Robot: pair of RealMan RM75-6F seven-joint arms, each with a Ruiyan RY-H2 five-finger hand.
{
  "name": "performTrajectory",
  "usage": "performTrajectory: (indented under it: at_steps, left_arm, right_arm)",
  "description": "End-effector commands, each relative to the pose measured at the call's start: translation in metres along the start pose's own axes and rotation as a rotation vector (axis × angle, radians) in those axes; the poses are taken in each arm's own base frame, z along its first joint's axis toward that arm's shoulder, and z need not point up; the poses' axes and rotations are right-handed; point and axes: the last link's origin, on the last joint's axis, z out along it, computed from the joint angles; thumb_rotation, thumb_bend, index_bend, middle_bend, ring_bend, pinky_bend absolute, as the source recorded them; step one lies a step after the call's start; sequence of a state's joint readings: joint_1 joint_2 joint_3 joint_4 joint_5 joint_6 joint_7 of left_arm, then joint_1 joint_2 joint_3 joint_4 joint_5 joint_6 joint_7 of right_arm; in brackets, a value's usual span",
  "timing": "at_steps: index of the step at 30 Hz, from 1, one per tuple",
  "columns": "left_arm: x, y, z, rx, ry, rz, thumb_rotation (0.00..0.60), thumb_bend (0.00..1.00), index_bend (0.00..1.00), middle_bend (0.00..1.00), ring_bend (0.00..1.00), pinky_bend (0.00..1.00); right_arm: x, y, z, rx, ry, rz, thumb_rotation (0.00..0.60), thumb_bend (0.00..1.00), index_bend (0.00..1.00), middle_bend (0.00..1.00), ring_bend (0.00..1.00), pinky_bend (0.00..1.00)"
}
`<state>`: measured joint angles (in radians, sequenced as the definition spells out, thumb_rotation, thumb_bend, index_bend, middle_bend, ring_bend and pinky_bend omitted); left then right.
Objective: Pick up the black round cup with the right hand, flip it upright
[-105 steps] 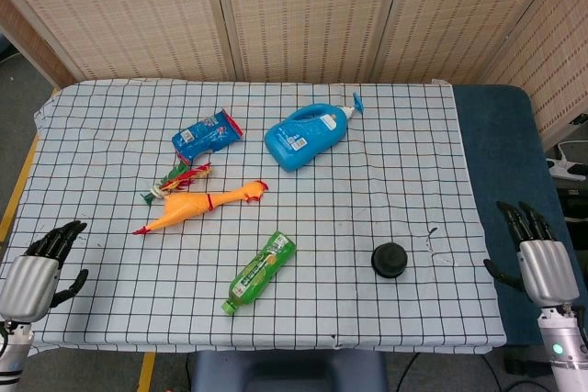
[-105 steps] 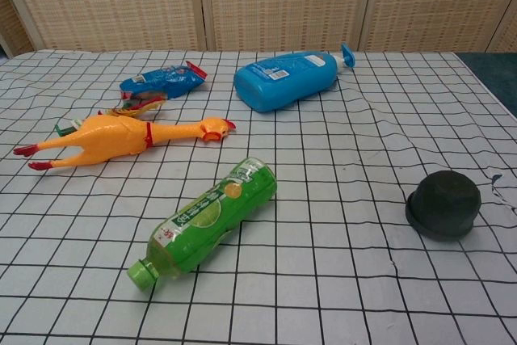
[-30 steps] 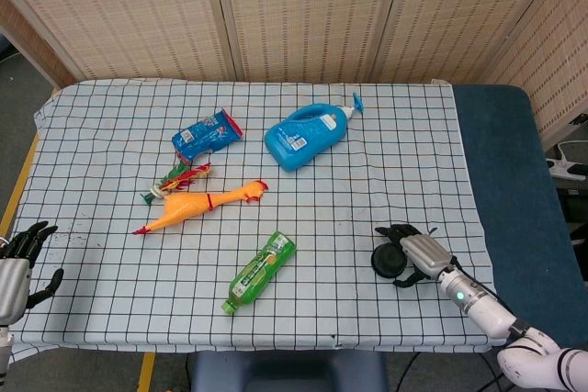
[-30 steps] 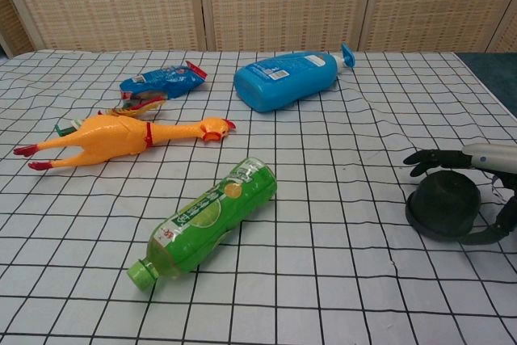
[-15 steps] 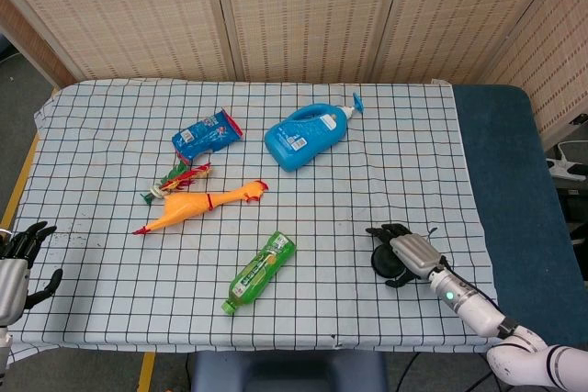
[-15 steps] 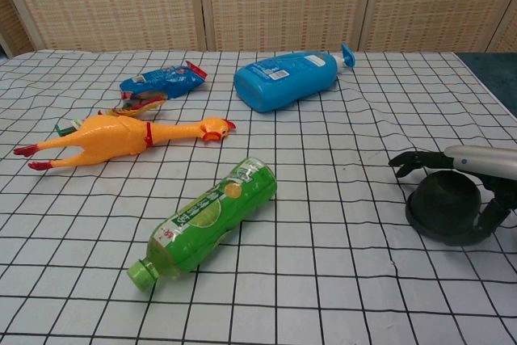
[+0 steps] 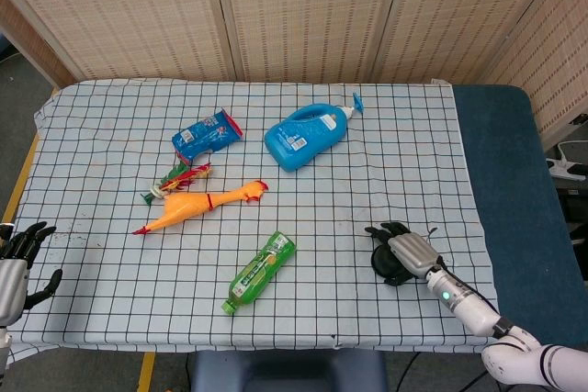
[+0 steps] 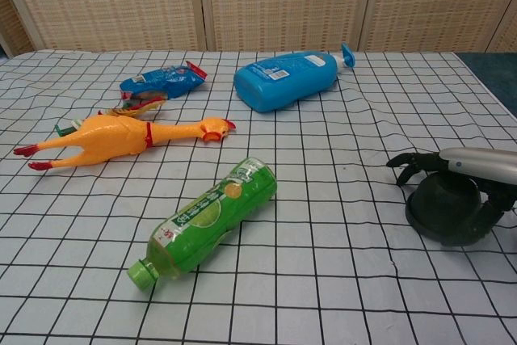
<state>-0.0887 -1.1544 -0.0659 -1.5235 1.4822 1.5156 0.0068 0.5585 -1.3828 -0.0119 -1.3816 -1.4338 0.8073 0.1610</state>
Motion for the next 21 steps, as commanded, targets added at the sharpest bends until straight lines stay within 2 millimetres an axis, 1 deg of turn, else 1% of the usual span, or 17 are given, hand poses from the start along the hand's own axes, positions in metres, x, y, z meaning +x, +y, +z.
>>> performTrajectory:
  at_steps: [1,9,16,21]
  left_arm:
    - [0.0,-0.0002,0.0001,0.0,-0.001,0.0,0.6,0.35,0.18,0.13,0.18,0.32]
    - [0.0005,-0.0002,-0.0003,0.001,0.001,-0.003,0.6,0.35,0.19,0.13,0.19,0.32]
    - [0.0003,-0.0007,-0.0002,0.002,-0.002,-0.005,0.6,0.35,0.19,0.13,0.19,0.32]
    - [0.0002,-0.0008,-0.0001,0.003,-0.003,-0.007,0.6,0.35,0.19,0.13,0.19,0.32]
  right_arm:
    - [-0.0003,-0.0007,0.0,0.002,0.012,-0.003,0.6,0.07,0.14,0.23,0.1,0.06]
    - [-0.0008,0.0004,-0.0021,-0.006,0.055,-0.029,0.6,0.15,0.34,0.37,0.25,0.21]
    - [0.0012,0.002,-0.0019,-0.025,0.108,-0.049,0.6,0.2,0.56,0.51,0.42,0.38]
    - [0.0032,0.002,-0.0028,-0.027,0.149,-0.054,0.6,0.22,0.66,0.56,0.49,0.45]
